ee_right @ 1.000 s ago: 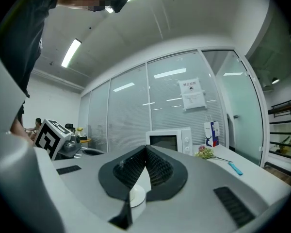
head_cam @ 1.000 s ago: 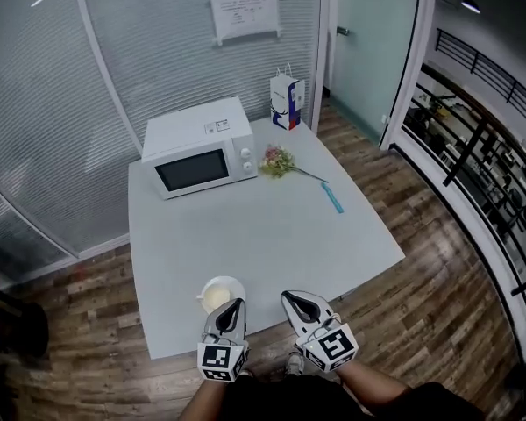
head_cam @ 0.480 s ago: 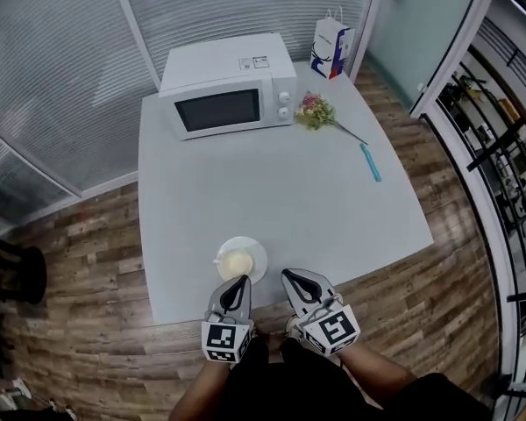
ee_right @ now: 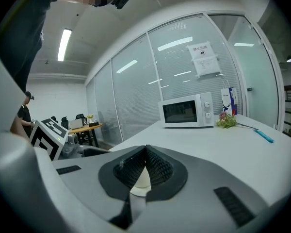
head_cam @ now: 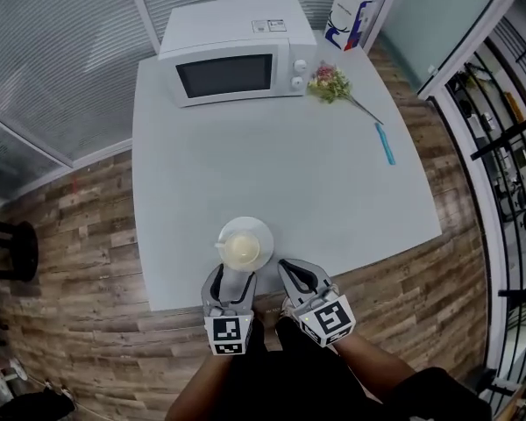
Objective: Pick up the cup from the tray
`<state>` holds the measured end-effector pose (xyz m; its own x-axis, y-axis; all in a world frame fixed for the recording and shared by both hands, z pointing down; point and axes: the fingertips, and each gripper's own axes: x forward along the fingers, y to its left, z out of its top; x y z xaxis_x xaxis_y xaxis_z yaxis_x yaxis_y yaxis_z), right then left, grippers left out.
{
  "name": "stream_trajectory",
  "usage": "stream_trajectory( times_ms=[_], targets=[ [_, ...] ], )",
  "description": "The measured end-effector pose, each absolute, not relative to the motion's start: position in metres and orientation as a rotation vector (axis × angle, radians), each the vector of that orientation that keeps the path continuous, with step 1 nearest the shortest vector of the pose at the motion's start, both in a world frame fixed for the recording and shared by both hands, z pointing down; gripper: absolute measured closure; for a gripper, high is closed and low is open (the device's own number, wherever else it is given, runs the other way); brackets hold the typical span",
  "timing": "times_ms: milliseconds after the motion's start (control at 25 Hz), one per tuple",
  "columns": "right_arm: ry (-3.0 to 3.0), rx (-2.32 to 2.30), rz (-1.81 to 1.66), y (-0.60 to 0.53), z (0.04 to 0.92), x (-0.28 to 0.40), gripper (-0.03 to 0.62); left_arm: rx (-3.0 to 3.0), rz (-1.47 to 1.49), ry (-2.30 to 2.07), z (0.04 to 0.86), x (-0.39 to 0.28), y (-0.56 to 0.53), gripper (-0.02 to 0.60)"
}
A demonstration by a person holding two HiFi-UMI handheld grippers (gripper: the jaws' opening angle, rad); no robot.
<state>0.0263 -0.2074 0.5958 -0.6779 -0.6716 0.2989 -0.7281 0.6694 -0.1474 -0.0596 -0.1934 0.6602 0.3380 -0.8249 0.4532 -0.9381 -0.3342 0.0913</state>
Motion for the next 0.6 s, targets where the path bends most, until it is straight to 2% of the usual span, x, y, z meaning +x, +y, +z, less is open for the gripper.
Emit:
stream_trajectory(
  times_ms=[80, 240, 600],
  targets=[
    [-2.648, 1.129, 0.390, -0.207, 0.602, 0.027, 0.591, 2.250, 0.487, -1.549, 0.671, -0.058, -0.194, 0.239],
    [-2.621, 1.123, 0.413, -0.207, 0.613, 0.031, 0.591, 2.227, 0.517, -1.536, 0.689, -0.054, -0.205, 0.202],
    [-2.601, 1.126, 0.472, -0.212, 0.634, 0.034, 0.591, 2.219, 0.576, -1.534, 0.715, -0.049, -0.230, 0.195]
  ],
)
